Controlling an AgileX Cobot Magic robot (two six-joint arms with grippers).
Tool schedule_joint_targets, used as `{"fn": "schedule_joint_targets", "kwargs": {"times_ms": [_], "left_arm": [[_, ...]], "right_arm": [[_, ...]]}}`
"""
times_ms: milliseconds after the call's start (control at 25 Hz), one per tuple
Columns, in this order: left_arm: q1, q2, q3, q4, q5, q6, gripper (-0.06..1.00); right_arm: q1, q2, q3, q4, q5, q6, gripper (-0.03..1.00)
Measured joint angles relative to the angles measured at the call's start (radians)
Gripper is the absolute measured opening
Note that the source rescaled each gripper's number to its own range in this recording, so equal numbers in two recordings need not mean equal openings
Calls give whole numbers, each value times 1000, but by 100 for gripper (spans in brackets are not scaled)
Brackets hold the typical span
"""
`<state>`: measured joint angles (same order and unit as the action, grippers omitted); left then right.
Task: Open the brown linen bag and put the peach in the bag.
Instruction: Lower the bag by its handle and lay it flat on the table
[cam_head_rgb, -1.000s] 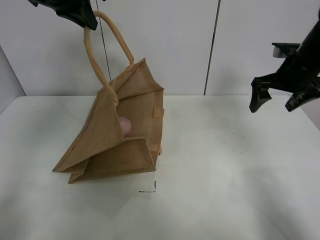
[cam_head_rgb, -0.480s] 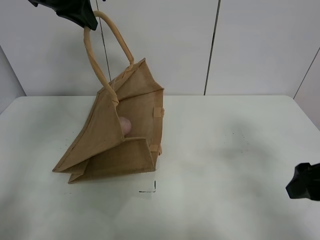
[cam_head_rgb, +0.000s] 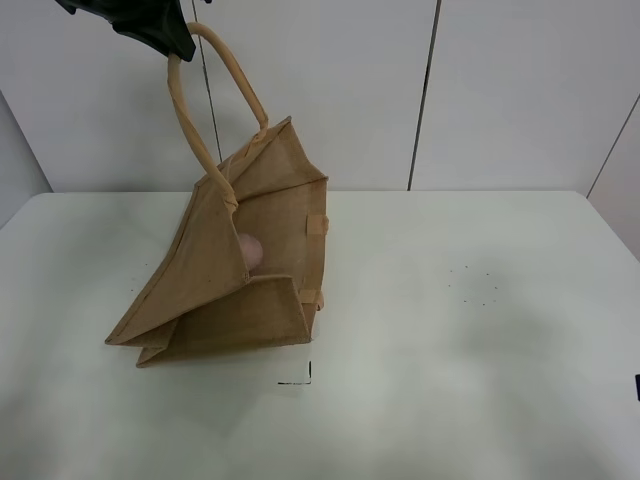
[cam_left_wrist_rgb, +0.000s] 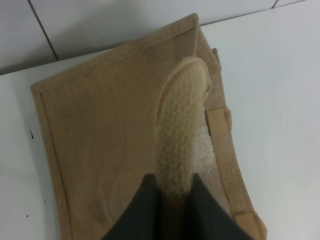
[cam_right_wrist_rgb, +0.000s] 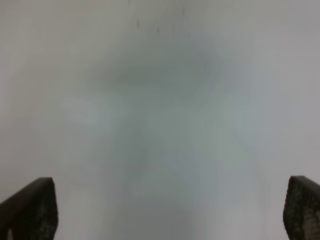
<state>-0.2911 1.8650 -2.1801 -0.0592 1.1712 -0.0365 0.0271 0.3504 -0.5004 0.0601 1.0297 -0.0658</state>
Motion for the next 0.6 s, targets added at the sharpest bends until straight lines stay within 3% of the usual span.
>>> {"fn": "schedule_joint_targets", "kwargs": {"times_ms": [440,600], "left_arm": [[0,0,0,0,0,0,0],[0,0,1,0,0,0,0]], "right_arm": [[0,-332,1,0,1,0,100],[7,-353,1,0,1,0,100]]}}
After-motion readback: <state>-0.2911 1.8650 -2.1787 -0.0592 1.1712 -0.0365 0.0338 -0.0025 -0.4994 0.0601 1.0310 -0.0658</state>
